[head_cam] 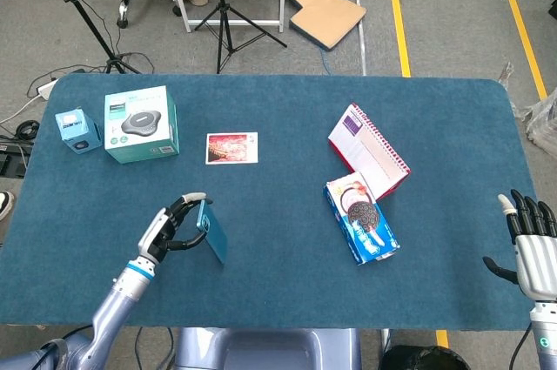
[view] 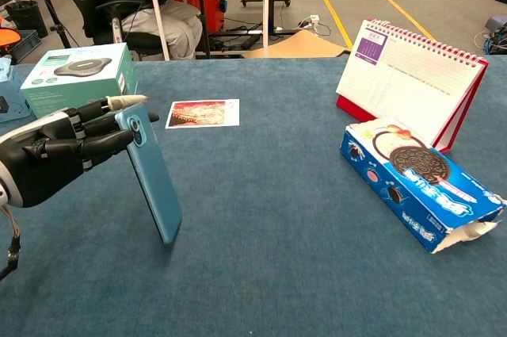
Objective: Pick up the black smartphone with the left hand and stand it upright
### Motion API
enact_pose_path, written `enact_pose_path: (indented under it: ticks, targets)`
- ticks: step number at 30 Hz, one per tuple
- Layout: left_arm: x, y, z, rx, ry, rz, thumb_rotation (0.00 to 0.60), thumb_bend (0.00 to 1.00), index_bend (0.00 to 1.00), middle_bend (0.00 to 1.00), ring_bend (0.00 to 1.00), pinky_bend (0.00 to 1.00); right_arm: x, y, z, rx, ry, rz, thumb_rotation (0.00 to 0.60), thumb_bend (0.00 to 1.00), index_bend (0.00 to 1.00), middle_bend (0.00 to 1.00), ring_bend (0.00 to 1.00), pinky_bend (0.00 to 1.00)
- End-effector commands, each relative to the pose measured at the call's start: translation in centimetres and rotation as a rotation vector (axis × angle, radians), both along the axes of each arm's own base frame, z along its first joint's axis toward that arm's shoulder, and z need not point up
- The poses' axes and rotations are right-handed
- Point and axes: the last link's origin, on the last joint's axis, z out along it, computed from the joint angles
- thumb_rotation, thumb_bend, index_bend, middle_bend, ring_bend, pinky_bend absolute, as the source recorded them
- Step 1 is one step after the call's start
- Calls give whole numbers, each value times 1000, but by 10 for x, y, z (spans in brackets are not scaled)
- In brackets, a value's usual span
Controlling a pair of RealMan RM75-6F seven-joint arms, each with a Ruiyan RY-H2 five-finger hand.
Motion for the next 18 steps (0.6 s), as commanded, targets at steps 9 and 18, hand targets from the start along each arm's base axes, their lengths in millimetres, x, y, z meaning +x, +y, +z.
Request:
enact_pose_path:
  ticks: [9,18]
  targets:
    - [-17,-4,-12,-21,-59,19,600,262,369,383,0,0,0,0,0,0,-2,-1,600,0,9,0,0,0]
    - [-41,-2,-1,0,6,25,600,0,270,296,0,0,0,0,-1,3,-2,-3,600,0,8,0,0,0]
